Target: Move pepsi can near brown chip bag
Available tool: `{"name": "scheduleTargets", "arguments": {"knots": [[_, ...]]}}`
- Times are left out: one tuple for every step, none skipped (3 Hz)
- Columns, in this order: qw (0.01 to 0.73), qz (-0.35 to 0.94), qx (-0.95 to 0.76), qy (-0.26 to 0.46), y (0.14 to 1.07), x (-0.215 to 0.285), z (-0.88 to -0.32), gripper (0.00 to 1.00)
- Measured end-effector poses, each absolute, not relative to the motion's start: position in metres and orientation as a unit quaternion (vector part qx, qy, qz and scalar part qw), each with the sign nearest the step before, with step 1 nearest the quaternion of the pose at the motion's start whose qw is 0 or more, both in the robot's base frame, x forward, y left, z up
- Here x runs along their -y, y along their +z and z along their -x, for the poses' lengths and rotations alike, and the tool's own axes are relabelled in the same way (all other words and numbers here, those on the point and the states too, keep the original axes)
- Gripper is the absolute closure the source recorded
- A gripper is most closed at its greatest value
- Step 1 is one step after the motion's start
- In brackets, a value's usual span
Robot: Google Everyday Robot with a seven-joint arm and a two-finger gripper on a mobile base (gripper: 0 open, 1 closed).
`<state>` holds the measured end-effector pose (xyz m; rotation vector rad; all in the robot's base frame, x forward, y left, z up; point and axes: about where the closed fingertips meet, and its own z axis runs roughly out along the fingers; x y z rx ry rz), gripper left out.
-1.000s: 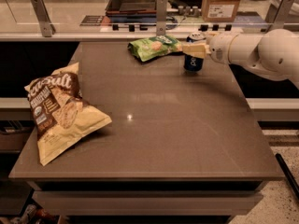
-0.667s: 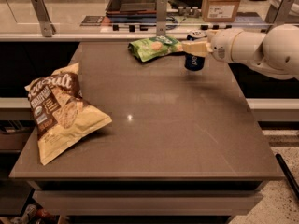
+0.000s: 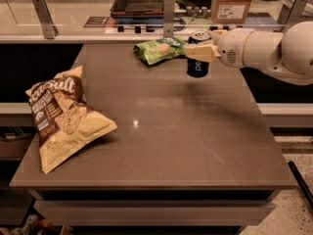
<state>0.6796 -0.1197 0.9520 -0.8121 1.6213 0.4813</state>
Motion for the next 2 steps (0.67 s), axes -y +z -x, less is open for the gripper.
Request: {"name": "scheduleTargets", "arguments": {"knots": [[0.581, 0.370, -0.684, 0.241, 0.951, 0.099, -0.658, 1.00], [0.565, 0.389, -0.677, 0.267, 0.948, 0.078, -0.636, 1.00]]}}
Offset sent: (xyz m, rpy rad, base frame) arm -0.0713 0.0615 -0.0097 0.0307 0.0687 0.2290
